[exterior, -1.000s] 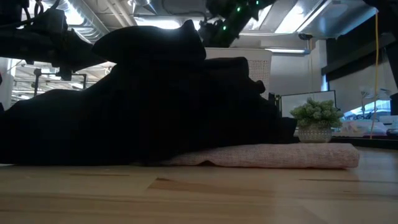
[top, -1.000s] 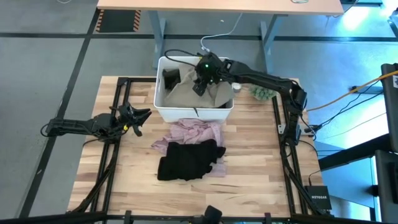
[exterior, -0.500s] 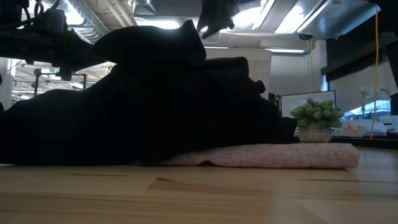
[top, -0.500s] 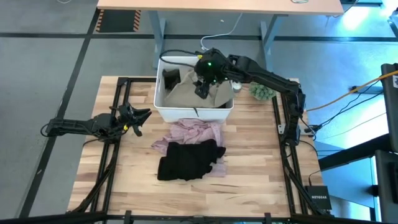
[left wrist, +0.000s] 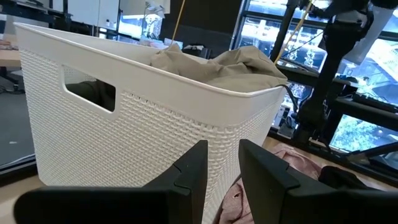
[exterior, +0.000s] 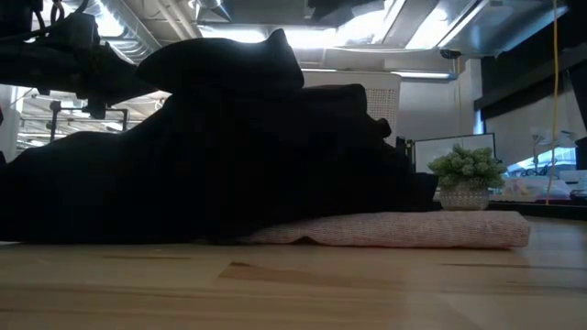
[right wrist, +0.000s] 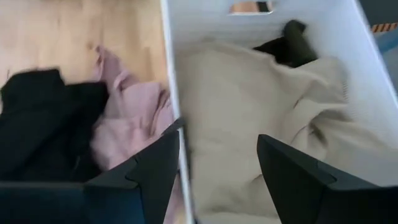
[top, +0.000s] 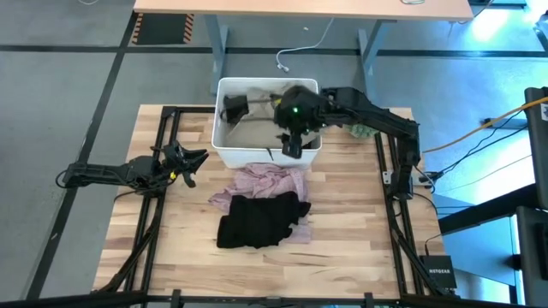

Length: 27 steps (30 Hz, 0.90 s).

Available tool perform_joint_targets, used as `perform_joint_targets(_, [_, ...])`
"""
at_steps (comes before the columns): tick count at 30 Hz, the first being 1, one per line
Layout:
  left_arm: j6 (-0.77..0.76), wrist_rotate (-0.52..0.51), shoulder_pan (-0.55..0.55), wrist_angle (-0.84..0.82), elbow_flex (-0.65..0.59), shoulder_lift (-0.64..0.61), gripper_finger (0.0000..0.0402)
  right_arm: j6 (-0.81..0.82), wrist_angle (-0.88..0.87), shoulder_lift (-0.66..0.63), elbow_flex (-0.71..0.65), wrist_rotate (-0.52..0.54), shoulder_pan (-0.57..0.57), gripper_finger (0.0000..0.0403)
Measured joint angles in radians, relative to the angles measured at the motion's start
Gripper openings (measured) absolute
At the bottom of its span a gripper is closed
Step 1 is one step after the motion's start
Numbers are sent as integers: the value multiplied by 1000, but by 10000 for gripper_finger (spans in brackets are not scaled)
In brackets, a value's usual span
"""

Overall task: Sort clothes
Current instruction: Put the black shirt into the white laundry organizer

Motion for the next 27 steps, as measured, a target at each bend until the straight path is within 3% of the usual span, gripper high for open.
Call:
perform_joint_targets(13, [8,0,0,0,0,0,86,37,-45,0,0,1,153,232])
perform_joint_targets(27, [6,0,0,0,0,0,86,77,-75,0,-11,101,291,232])
